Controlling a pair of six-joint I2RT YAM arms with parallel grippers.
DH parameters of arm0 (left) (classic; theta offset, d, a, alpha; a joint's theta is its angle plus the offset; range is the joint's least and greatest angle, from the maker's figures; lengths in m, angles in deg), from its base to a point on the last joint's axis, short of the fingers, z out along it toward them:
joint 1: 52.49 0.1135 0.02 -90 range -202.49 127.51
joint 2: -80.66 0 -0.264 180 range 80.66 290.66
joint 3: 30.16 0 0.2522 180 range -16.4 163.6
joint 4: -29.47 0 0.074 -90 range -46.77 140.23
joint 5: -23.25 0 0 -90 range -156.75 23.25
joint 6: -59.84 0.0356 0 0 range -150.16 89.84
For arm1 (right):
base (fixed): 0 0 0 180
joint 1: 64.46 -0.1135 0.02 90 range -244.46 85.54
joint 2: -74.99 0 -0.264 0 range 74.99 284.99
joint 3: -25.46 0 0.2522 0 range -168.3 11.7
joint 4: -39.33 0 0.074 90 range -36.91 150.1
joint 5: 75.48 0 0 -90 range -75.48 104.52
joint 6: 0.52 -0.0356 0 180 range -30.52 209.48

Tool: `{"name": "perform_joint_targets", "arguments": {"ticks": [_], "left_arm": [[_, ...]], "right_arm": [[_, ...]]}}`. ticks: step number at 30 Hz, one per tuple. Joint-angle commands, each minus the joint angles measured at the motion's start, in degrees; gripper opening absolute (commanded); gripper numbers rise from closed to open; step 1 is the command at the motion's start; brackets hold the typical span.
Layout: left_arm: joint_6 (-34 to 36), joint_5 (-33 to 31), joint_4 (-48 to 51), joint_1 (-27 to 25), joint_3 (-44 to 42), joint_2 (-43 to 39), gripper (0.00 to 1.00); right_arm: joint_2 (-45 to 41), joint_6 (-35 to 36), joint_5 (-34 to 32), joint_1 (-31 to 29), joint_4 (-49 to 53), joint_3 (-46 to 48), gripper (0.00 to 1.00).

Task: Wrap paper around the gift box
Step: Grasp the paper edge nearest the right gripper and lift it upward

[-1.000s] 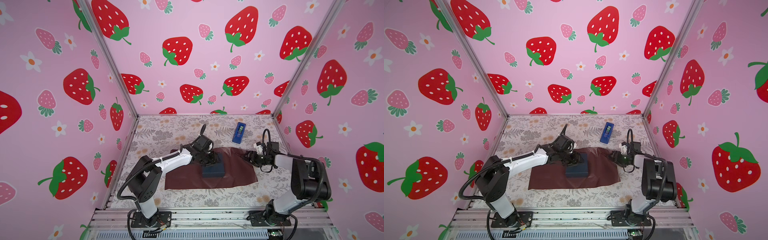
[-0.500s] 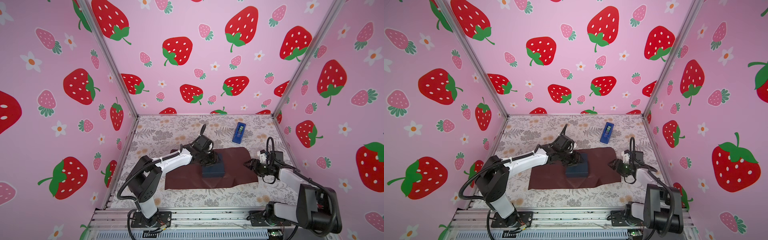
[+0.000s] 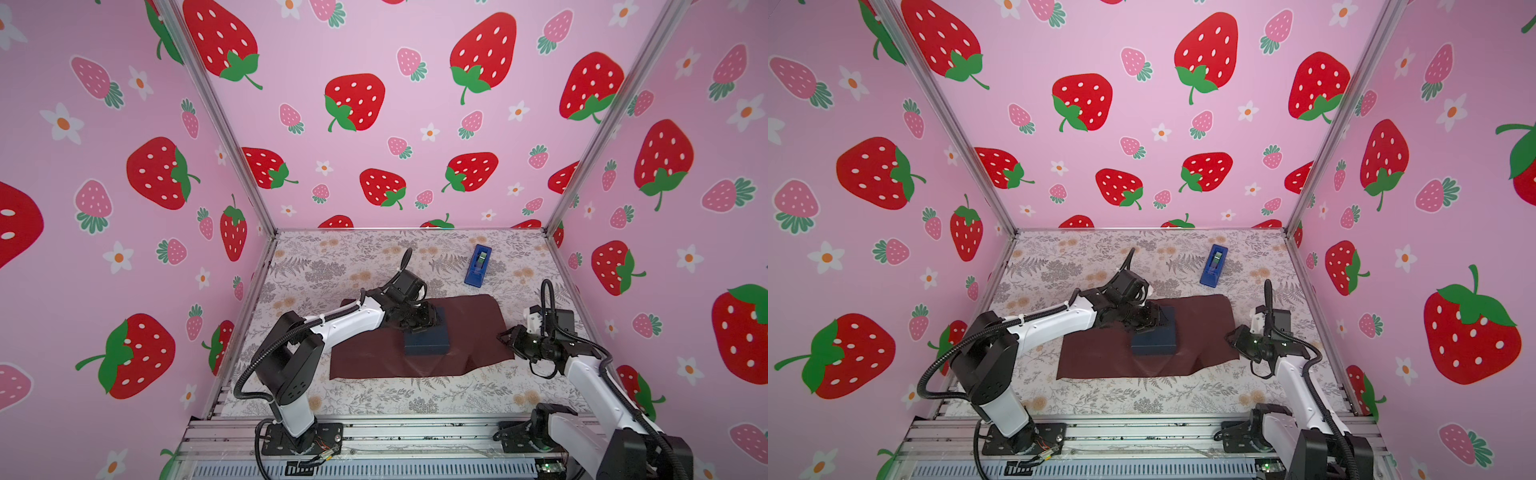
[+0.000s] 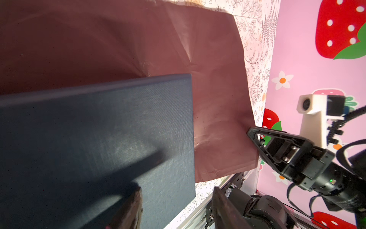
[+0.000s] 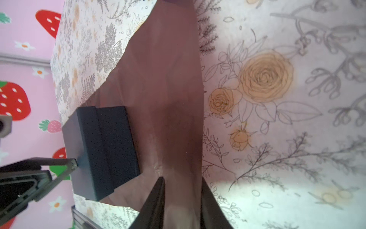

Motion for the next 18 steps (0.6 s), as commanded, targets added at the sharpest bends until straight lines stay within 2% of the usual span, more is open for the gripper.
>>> {"name": "perform_joint_targets", "arguments": {"ticks": [1, 8, 18], "left_arm": [[-0.5, -2.3, 3.3, 0.1, -0.3, 0.2, 0.60], [-0.3, -2.9, 4.5, 0.1, 1.7, -2.2, 0.66], [-2.2, -3.0, 4.0, 1.7, 2.7, -7.9, 0.75]], "right_arm": [[-0.9, -0.5, -2.2, -1.6, 2.8, -2.3, 0.20], [-2.1, -3.2, -4.9, -9.5, 1.5, -4.9, 0.00], [2.9, -9.6, -8.5, -29.0, -2.0, -11.7, 0.00]]}}
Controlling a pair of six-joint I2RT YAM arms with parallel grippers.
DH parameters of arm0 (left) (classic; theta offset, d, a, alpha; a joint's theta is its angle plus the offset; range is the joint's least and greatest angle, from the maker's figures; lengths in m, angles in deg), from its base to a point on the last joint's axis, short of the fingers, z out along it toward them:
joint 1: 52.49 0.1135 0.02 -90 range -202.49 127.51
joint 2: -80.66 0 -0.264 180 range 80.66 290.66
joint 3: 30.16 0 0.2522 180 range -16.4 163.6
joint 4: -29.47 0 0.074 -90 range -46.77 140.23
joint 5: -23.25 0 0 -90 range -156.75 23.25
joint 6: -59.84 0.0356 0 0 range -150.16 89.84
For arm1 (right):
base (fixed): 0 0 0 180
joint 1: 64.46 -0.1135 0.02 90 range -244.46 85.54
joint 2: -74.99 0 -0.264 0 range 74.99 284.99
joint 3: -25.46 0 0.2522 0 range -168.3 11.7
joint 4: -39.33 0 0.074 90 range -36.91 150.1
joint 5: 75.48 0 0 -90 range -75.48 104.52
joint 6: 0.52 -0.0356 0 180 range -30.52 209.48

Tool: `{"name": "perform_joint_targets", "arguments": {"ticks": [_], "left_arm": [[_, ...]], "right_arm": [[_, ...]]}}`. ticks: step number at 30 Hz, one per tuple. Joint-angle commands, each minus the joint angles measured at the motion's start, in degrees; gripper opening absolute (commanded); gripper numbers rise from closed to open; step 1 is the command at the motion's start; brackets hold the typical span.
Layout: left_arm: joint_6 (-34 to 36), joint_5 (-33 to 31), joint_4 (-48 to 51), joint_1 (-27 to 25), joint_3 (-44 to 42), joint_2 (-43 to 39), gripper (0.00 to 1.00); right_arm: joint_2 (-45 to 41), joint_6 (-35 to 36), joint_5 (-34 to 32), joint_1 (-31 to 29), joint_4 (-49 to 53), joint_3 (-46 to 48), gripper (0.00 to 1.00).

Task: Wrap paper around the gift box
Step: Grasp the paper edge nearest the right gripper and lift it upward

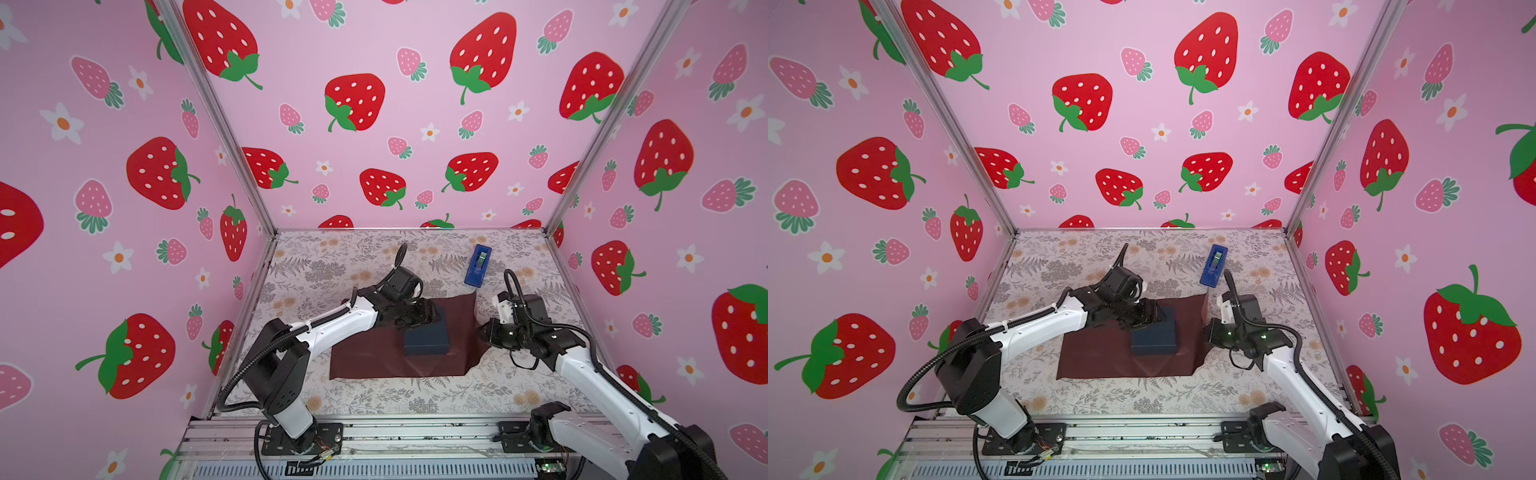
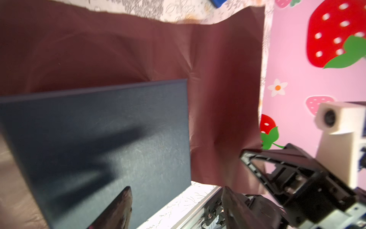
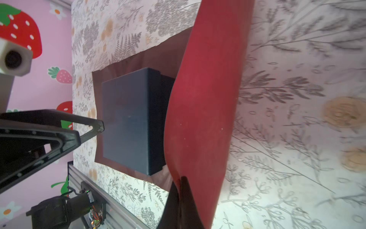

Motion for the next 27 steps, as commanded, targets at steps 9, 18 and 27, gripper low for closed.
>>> {"name": "perform_joint_targets", "arguments": {"ticks": [9, 18, 27], "left_arm": [[-4.7, 1.5, -1.5, 1.4, 3.4, -2.7, 0.74], [-7.0, -1.0, 0.3, 1.5, 2.1, -0.2, 0.54], [-8.1, -6.1, 2.8, 2.1, -1.1, -2.8, 0.54]], "right_arm": [[8.1, -7.1, -4.2, -18.8, -6.6, -6.7, 0.00], [13.4, -8.1, -5.4, -24.5, -9.5, -8.4, 0.00], [12.9, -9.6, -8.5, -24.9, -8.8, -8.5, 0.00]]}}
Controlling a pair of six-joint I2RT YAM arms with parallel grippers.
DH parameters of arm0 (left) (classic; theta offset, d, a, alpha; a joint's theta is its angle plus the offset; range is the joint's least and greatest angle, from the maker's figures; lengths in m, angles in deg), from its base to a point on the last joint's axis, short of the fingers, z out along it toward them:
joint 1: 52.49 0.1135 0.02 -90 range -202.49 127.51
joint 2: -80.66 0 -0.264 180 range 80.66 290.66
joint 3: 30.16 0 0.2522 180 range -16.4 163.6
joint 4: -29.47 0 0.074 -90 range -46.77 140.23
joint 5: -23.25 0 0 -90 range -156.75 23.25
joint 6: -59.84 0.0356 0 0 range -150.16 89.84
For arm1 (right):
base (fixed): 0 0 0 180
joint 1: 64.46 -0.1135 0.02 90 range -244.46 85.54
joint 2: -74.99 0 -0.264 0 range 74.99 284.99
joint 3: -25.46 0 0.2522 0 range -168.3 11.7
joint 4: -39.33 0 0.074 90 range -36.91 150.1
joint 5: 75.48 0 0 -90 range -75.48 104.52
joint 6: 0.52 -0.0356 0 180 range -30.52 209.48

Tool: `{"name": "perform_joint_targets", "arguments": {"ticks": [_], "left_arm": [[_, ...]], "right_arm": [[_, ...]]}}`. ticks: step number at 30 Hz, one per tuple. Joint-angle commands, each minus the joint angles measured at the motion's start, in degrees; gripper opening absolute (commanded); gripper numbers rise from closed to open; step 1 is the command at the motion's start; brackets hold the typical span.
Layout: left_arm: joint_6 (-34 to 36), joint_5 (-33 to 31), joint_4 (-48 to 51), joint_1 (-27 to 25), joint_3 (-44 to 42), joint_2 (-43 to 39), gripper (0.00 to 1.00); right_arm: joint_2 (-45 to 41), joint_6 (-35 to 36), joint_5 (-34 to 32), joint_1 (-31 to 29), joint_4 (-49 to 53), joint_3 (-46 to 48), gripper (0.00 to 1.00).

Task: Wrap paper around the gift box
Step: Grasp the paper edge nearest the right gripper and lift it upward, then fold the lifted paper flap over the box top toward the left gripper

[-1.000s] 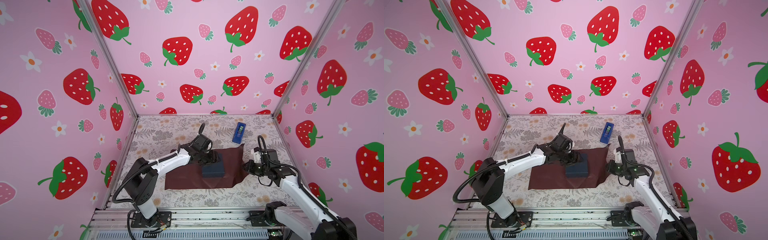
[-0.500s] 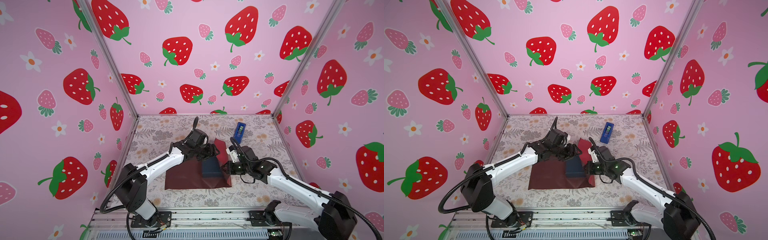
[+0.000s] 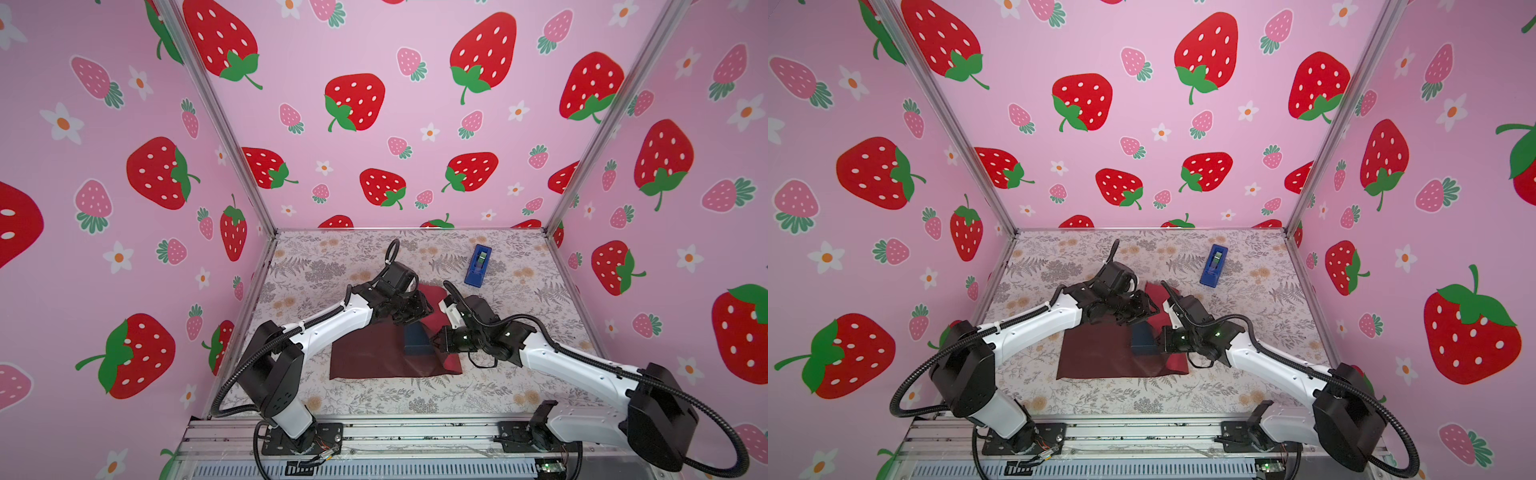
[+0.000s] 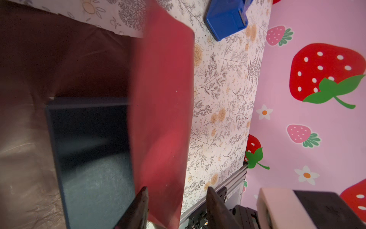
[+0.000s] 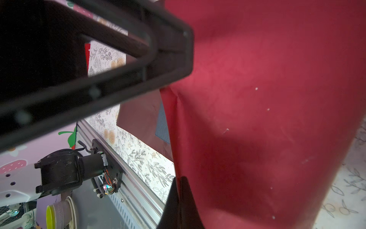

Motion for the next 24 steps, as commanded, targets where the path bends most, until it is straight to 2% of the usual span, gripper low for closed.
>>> {"name": "perform_joint_targets", "arguments": {"ticks": [1, 5, 13, 20, 24], "left_arm": [[-1.3, -4.2, 2.9, 0.8, -1.7, -2.8, 0.56], [-2.1, -5.5, 2.9, 1.6, -3.3, -4.9, 0.57], [-3.6, -1.4, -1.5, 1.9, -3.7, -3.4, 0.53], [-3.5, -0.7, -2.5, 1.9, -3.0, -1.9, 0.45], [-2.9, -1.5, -2.1, 1.9, -3.1, -1.9, 0.36]], "right_arm": [[-0.8, -1.8, -2.8, -0.3, 0.3, -1.4, 0.00], [-1.0, -2.0, -2.5, -0.4, -0.3, -1.3, 0.00], [-0.8, -1.5, 1.0, -0.3, -2.8, -1.0, 0.00], [0.2, -0.8, 3.3, -0.8, -3.6, -1.1, 0.00], [0.2, -0.9, 4.1, -1.1, -4.3, -0.9, 0.00]]}}
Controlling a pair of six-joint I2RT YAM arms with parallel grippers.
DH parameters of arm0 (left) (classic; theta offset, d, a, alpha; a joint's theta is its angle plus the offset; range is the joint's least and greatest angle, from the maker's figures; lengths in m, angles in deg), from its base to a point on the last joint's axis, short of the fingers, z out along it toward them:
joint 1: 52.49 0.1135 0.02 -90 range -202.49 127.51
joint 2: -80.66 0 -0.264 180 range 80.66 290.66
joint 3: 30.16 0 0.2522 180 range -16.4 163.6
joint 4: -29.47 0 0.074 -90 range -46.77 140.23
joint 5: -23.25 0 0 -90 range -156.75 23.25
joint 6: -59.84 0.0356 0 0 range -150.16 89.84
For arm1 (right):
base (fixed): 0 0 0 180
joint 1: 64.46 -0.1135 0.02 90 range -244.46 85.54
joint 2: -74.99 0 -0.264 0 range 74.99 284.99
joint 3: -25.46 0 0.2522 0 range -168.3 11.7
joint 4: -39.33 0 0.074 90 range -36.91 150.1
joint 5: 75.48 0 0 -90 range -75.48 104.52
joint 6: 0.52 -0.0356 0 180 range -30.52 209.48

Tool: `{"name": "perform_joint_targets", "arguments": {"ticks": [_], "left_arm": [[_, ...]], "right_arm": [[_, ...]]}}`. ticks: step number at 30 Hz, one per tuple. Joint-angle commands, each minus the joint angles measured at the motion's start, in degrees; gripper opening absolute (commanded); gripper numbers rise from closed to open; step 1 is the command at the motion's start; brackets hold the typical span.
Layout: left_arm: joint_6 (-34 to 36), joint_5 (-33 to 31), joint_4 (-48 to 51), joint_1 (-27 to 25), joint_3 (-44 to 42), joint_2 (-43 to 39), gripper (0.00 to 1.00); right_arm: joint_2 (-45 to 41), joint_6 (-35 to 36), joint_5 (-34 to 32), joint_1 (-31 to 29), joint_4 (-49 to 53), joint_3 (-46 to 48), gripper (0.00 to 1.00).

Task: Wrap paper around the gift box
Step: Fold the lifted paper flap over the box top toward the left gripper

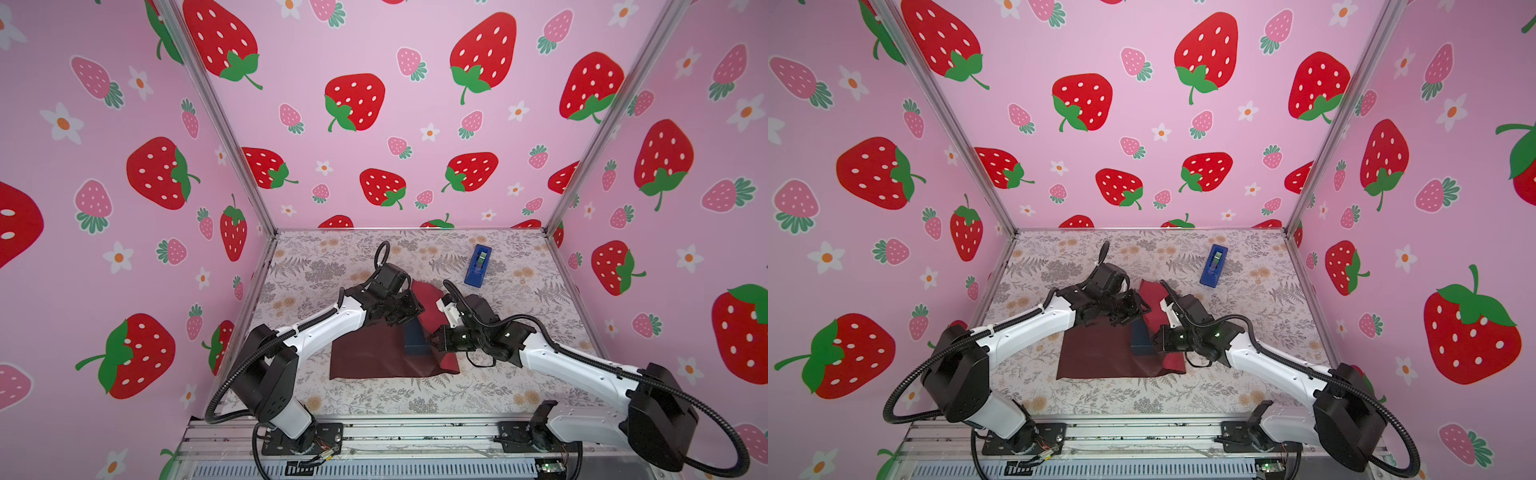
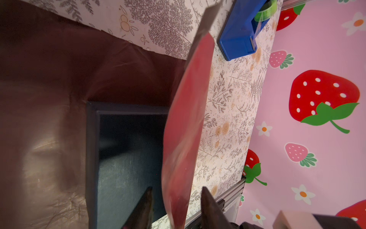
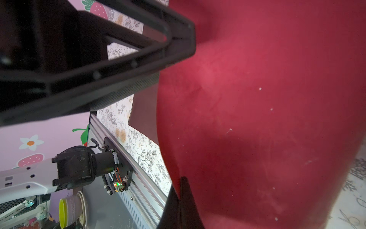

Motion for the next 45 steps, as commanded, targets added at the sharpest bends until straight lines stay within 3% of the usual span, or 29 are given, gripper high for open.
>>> {"name": "perform_joint_targets", "arguments": {"ticks": [1, 15, 23, 27, 34, 45], "left_arm": [[-0.2, -0.2, -0.1, -0.1, 0.0, 0.3, 0.33], [0.5, -0.4, 0.1, 0.1, -1.4, -0.8, 0.02], [2.8, -0.5, 1.4, 1.2, -1.8, -1.1, 0.00], [4.5, -0.6, 2.4, 2.1, -1.6, -1.0, 0.00], [6.6, 0.2, 2.8, 3.2, -1.2, 1.1, 0.00], [9.6, -3.0, 6.3, 3.9, -0.1, 3.1, 0.00]], "right_arm": [[0.4, -0.2, 1.3, -0.6, -1.4, -0.9, 0.00], [1.3, 0.2, 2.7, -0.9, -2.2, -1.4, 0.02], [-0.8, 3.9, -1.4, 0.0, 5.0, -6.0, 0.38], [-2.2, 4.8, -3.8, 2.6, 8.6, -6.9, 0.47], [-1.4, 5.5, -2.1, 8.0, 9.2, -4.9, 0.47], [8.7, 9.8, 5.1, 9.2, 4.9, -7.9, 0.42]]}}
